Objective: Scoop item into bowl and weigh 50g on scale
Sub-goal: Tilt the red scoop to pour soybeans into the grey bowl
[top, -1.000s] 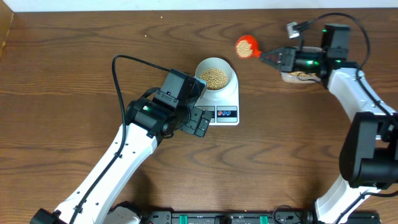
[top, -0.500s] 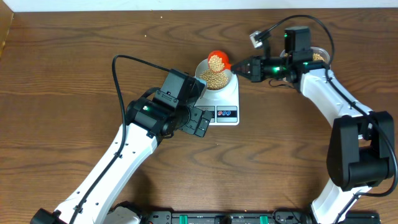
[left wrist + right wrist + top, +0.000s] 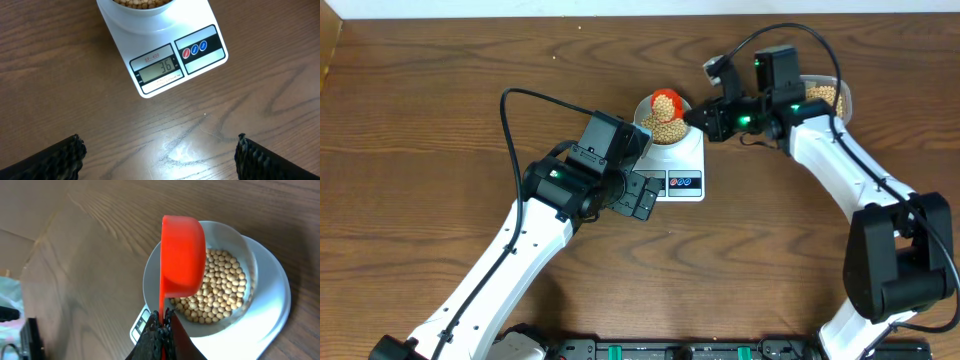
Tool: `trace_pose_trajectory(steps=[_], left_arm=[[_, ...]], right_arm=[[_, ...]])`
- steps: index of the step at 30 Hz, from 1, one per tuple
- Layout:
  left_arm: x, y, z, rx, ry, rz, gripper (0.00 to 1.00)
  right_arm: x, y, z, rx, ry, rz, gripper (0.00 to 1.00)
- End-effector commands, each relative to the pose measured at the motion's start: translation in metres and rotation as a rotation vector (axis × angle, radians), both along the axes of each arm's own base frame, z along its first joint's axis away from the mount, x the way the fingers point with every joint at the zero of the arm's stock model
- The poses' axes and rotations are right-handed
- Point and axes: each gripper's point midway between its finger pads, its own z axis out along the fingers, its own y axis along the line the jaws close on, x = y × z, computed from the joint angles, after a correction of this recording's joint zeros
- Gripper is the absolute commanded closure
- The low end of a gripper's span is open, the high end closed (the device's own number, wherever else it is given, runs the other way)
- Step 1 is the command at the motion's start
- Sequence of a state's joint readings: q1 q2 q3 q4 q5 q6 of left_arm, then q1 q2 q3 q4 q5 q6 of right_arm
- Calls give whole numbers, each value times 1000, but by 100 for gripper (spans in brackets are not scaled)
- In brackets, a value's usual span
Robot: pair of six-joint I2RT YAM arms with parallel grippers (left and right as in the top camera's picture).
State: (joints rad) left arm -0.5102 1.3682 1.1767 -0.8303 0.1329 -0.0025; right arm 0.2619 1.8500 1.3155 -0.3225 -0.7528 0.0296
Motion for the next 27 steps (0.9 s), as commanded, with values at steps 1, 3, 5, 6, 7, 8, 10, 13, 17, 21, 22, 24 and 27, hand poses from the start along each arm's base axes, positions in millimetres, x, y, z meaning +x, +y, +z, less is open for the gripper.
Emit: trace_pose_trajectory(steps=[1, 3, 5, 6, 7, 8, 10, 13, 17, 21, 22, 24, 27], left_arm=[[0, 1, 0, -1, 3, -3, 2], [0, 1, 0, -1, 3, -3, 2], [0, 1, -1, -1, 3, -3, 2], [0, 1, 0, -1, 3, -3, 2], [0, 1, 0, -1, 3, -3, 2], [0, 1, 0, -1, 3, -3, 2], [0, 1, 0, -1, 3, -3, 2], [0, 1, 0, -1, 3, -3, 2], [0, 1, 0, -1, 3, -3, 2], [0, 1, 0, -1, 3, -3, 2], [0, 1, -1, -1, 3, -3, 2], [0, 1, 0, -1, 3, -3, 2], [0, 1, 0, -1, 3, -3, 2]], right_arm=[[4, -1, 20, -34, -101, 1, 98], [5, -2, 21, -41, -107, -6, 98], [6, -4, 22, -51, -115, -10, 99], [6, -4, 22, -51, -117, -8, 98], [6, -4, 23, -51, -119, -8, 98], [5, -4, 24, -52, -123, -6, 99], [5, -4, 26, -56, -136, -2, 98], [6, -4, 26, -68, -145, -7, 99], [5, -3, 25, -100, -168, -3, 98], [5, -1, 28, -127, -193, -8, 99], [5, -1, 28, -140, -204, -5, 98], [4, 0, 29, -160, -222, -3, 99], [3, 2, 32, -187, -241, -10, 99]])
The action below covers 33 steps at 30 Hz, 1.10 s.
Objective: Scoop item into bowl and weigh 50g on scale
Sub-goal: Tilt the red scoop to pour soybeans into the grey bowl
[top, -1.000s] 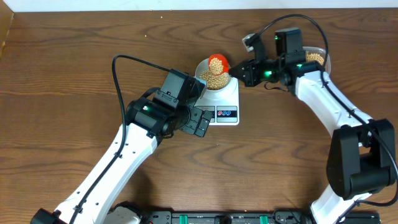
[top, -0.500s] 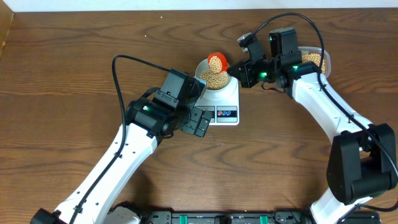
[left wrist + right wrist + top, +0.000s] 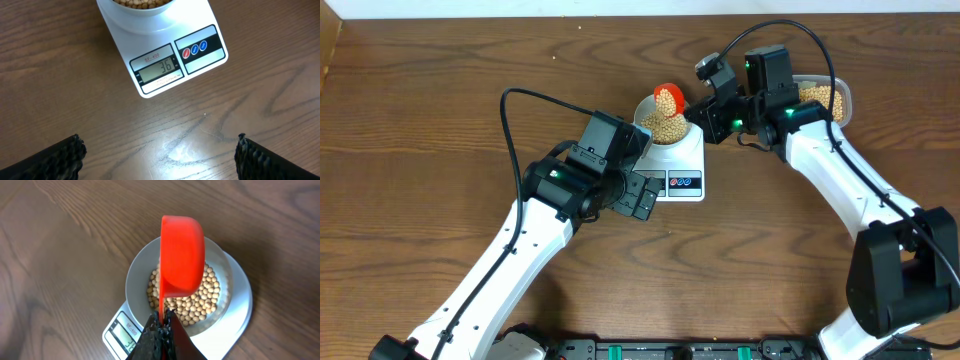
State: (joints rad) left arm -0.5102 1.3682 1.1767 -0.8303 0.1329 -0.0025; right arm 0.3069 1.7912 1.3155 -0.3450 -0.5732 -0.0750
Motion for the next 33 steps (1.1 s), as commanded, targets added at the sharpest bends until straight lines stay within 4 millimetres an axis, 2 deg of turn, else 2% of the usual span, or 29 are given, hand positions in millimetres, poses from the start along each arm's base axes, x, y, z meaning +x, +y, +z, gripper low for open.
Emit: trace_pose_trajectory(steps=[1, 12, 18, 33], left_arm=[[0, 1, 0, -1, 3, -3, 2], [0, 1, -1, -1, 3, -3, 2], [0, 1, 0, -1, 3, -3, 2], [0, 1, 0, -1, 3, -3, 2]], right_arm=[[0, 3, 22, -46, -94, 1, 99], [-5, 4, 24, -58, -86, -6, 99], [-13, 10, 28, 2, -46, 28, 99], [-12, 4, 29, 39, -7, 6, 99]])
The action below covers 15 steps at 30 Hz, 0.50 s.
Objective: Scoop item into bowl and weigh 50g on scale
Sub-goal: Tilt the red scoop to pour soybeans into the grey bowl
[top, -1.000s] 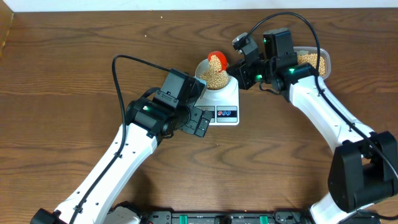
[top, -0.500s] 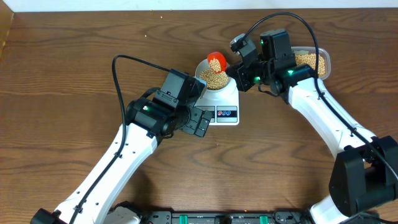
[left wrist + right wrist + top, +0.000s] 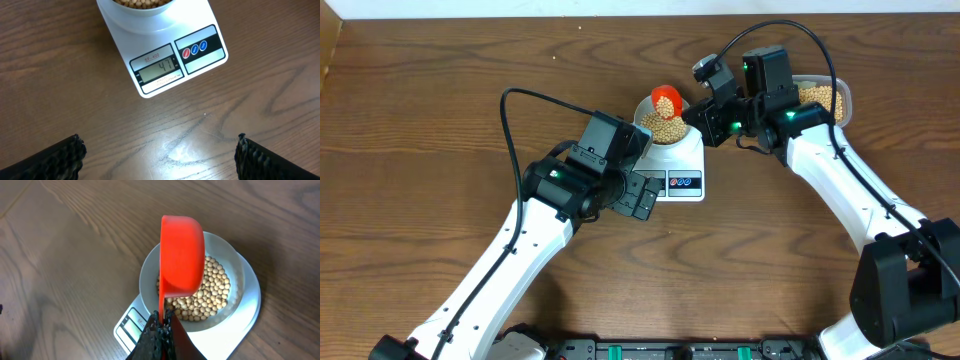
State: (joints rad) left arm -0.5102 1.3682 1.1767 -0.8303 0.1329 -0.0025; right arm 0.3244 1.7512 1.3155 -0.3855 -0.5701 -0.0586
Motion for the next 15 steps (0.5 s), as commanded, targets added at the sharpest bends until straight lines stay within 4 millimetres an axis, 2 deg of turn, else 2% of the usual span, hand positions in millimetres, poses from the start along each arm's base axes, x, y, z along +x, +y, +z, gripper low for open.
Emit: trace_pose_trajectory(steps=[1, 15], left_arm=[[0, 1, 0, -1, 3, -3, 2], [0, 1, 0, -1, 3, -3, 2]], right_arm=[[0, -1, 18, 35, -18, 0, 99], [-1, -2, 17, 27, -23, 9, 99]])
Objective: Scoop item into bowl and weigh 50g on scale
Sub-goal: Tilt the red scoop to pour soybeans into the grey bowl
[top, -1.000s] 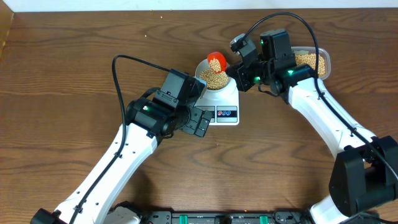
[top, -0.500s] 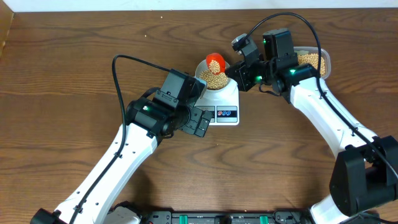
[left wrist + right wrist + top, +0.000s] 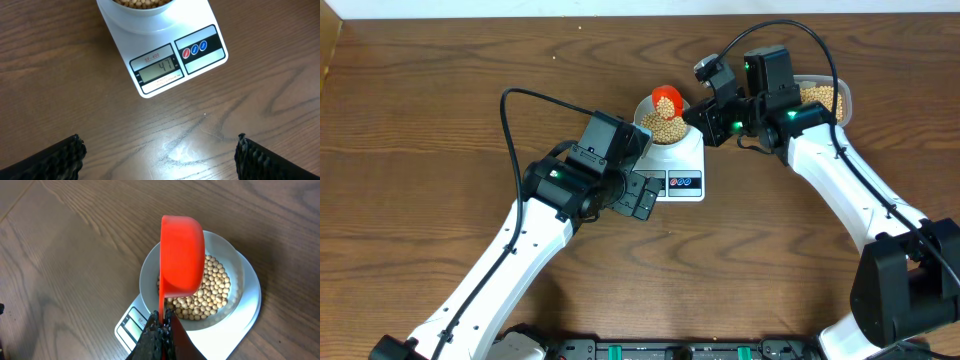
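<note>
A white bowl (image 3: 146,273) of soybeans (image 3: 212,292) sits on the white scale (image 3: 165,55), whose display (image 3: 159,68) reads 47. My right gripper (image 3: 161,322) is shut on the handle of a red scoop (image 3: 181,255), held tipped on its side over the bowl; overhead the scoop (image 3: 667,98) sits at the bowl's far rim. My left gripper (image 3: 160,155) hangs open over bare table just in front of the scale, with nothing between its fingers.
A second container of soybeans (image 3: 823,96) stands at the back right, behind my right arm. The scale has a red and two blue buttons (image 3: 194,49) beside its display. The wooden table (image 3: 440,120) stretches wide to the left.
The scoop was tipped over the bowl with the scale reading 36. It then stood a little farther back with beans showing in it, reading still 36. Half a second ago the reading was 47 and the scoop showed red, and it stands so now.
</note>
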Tool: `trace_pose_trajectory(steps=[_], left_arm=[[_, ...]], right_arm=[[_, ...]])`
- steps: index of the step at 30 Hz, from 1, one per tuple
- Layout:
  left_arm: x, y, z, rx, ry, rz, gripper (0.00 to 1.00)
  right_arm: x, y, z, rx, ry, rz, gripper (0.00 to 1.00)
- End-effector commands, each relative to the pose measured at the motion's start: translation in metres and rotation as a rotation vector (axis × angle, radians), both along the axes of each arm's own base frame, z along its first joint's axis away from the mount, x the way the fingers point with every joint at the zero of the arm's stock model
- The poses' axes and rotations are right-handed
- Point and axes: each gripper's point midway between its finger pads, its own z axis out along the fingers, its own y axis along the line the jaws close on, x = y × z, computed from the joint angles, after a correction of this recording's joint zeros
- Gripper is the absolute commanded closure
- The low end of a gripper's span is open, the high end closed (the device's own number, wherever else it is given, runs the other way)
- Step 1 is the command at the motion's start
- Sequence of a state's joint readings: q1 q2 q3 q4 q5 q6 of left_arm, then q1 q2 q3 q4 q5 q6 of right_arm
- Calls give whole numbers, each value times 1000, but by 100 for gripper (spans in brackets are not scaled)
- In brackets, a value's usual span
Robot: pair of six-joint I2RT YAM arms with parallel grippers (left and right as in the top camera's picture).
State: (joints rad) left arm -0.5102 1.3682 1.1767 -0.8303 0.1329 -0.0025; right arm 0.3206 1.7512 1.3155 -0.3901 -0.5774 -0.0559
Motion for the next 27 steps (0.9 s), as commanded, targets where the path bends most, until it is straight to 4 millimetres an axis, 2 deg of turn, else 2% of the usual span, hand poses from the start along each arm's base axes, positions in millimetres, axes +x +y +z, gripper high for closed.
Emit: trace_pose_trajectory(steps=[1, 13, 21, 27], left_arm=[[0, 1, 0, -1, 3, -3, 2], [0, 1, 0, -1, 3, -3, 2], [0, 1, 0, -1, 3, -3, 2], [0, 1, 0, -1, 3, -3, 2]], right_arm=[[0, -1, 16, 21, -28, 9, 99], [-1, -2, 16, 12, -39, 21, 99], [6, -9, 10, -83, -114, 28, 99], [5, -9, 8, -89, -114, 32, 99]])
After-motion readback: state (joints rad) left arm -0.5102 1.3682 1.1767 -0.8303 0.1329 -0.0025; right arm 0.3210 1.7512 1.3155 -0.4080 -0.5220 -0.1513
